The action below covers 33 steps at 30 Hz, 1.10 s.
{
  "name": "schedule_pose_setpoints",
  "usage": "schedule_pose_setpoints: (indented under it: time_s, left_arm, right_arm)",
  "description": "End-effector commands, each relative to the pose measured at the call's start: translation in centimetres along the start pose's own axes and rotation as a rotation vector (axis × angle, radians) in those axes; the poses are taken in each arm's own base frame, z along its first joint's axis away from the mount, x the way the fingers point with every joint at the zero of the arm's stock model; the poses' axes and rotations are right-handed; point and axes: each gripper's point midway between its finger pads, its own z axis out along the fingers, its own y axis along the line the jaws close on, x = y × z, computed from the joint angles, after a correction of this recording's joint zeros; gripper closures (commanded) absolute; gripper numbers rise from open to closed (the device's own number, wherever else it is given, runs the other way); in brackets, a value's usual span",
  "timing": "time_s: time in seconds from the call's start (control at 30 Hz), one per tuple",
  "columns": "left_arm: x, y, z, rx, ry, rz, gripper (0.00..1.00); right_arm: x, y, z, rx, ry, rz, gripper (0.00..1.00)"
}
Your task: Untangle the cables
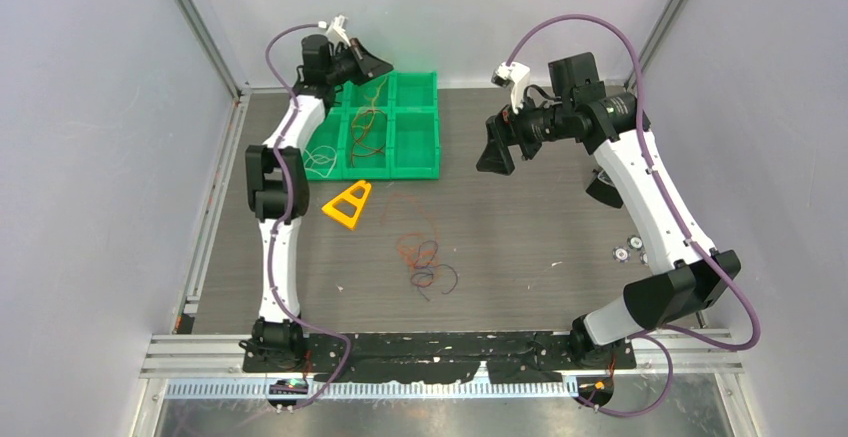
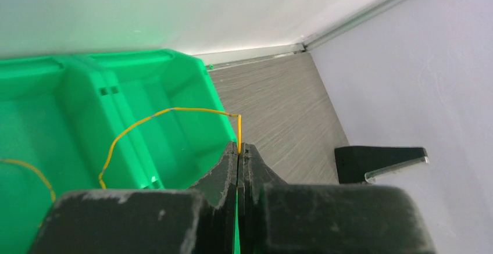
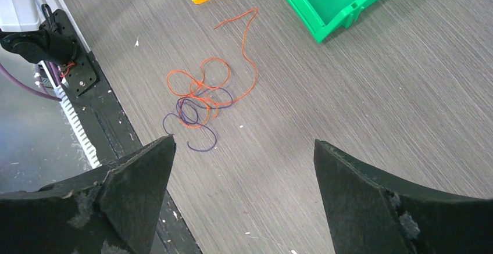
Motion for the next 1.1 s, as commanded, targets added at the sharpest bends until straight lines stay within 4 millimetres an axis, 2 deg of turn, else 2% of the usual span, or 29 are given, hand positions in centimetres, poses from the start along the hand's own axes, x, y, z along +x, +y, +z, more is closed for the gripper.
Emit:
schedule_pose_setpoints:
  time_s: [0.0, 0.07, 0.13, 0.23, 0.3, 0.4, 0.47, 0.5, 0.6, 0.7, 0.8, 0.87, 0.97, 1.0, 1.07]
  left_arm:
    - [0.0, 4.3, -1.0, -0.126, -0.019, -0.089, 1.0]
    - [0.3, 5.8, -1.3, -0.167, -0.014, -0.108, 0.99]
    - [0.2, 5.9, -1.4, -0.159, -0.013, -0.104, 0.94]
    - [-1.3, 4.7, -1.6, -0.127, -0.033, -0.07, 0.66]
    - [-3.0, 3.1, -2.2, -0.091, -0.057, -0.026, 0.54]
    - [-6.0, 0.4, -4.0, -0.049, -0.096, 0.029, 0.44]
    - [-7.3, -1.4, -5.5, -0.03, -0.093, 0.057, 0.39]
    - [-8.1, -1.2, -6.9, -0.035, -0.092, 0.066, 0.36]
    - [-8.1, -0.7, -9.8, -0.091, -0.031, 0.095, 0.31]
    - [-6.4, 0.6, -12.7, -0.194, 0.06, 0.161, 0.32]
    - [-3.5, -0.1, -15.2, -0.204, 0.193, 0.292, 0.42]
    - [-1.1, -0.6, -16.7, -0.177, 0.287, 0.444, 0.47]
    - [1.3, -1.3, -17.9, -0.118, 0.378, 0.596, 0.47]
    - [2.8, -1.9, -18.2, -0.076, 0.441, 0.633, 0.47]
    - [4.1, -2.6, -18.1, -0.004, 0.531, 0.749, 0.44]
  right_arm:
    - [-1.4, -0.1, -0.8, 0.015, -0.029, -0.009, 0.05]
    - [-1.4, -0.1, -0.7, 0.013, -0.023, -0.006, 0.05]
    - [-1.4, 0.0, -0.7, 0.009, -0.019, -0.001, 0.05]
    - [-1.5, 0.0, -0.6, 0.0, -0.016, 0.008, 0.05]
    - [-1.7, 0.0, -0.5, -0.007, -0.02, 0.011, 0.05]
    - [-2.1, 0.0, -0.5, -0.008, -0.03, 0.005, 0.05]
    - [-2.2, 0.0, -0.5, -0.01, -0.035, 0.002, 0.05]
    - [-2.3, 0.0, -0.5, -0.01, -0.038, -0.005, 0.05]
    - [-2.2, 0.2, -0.6, -0.016, -0.041, -0.017, 0.05]
    - [-2.3, 0.1, -0.7, -0.013, -0.048, -0.032, 0.05]
    - [-2.2, 0.3, -0.9, -0.012, -0.051, -0.046, 0.05]
    - [-2.0, 0.4, -1.0, -0.01, -0.052, -0.05, 0.05]
    - [-1.7, 0.4, -1.0, -0.011, -0.048, -0.053, 0.05]
    - [-1.7, 0.4, -1.0, -0.011, -0.049, -0.054, 0.05]
    - [-1.7, 0.4, -0.8, -0.02, -0.046, -0.049, 0.05]
